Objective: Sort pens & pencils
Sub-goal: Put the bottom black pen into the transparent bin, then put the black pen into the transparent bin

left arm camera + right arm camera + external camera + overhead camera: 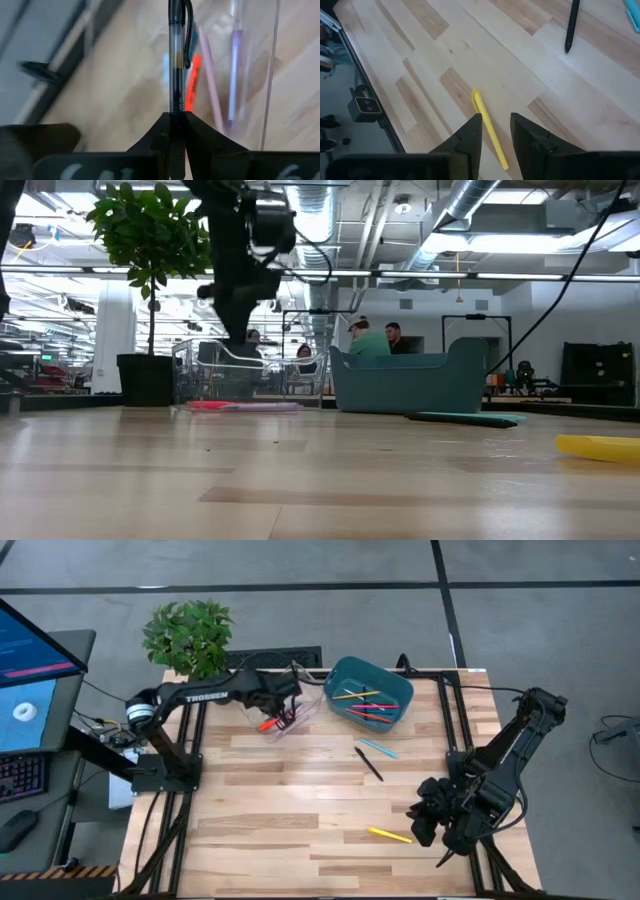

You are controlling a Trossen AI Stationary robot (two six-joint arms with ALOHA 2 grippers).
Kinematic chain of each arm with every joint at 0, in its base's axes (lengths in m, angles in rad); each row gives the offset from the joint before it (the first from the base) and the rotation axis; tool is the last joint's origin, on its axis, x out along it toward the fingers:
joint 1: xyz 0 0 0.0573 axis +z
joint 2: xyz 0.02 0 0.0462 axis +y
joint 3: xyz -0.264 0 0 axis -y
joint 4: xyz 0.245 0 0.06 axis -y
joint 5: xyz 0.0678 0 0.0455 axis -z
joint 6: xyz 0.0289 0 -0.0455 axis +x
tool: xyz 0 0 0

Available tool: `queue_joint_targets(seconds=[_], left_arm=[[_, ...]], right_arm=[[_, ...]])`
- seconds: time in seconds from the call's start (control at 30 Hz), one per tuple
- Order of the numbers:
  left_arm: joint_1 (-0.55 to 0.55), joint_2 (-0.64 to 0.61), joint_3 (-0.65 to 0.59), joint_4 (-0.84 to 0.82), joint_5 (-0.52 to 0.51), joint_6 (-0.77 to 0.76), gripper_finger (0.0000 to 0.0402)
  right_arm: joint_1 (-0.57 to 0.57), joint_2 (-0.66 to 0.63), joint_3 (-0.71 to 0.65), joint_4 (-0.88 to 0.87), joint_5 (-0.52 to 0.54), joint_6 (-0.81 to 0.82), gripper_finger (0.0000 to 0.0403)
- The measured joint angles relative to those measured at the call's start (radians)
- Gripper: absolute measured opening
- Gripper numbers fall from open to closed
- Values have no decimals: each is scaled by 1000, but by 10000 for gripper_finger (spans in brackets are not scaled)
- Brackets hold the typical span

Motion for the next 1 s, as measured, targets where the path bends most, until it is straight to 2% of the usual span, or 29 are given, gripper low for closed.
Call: queue_joint_targets(seconds=[0.17,0.3,0.47,0.57,0.67,0.73,0.87,1.0], left_arm=[[24,18,-81,87,95,-1,47],[12,13,-67,116,153,9,114],[6,14,21,47,170,9,215],[-19,14,106,-12,179,-38,248],[-75,14,195,-2,216,-41,251],[-134,14,242,61,232,-22,242],[-280,14,263,264,242,147,220],[-377,51,264,477,248,289,198]], right_arm=[[0,0,0,2,-2,37,123],[1,0,0,3,-2,35,123],[0,0,0,2,-2,18,123],[1,0,0,-2,-2,17,123],[1,0,0,-4,-2,18,123],[1,0,0,-4,-3,18,123],[1,0,0,-4,-3,18,123],[1,0,0,-4,-3,18,123]])
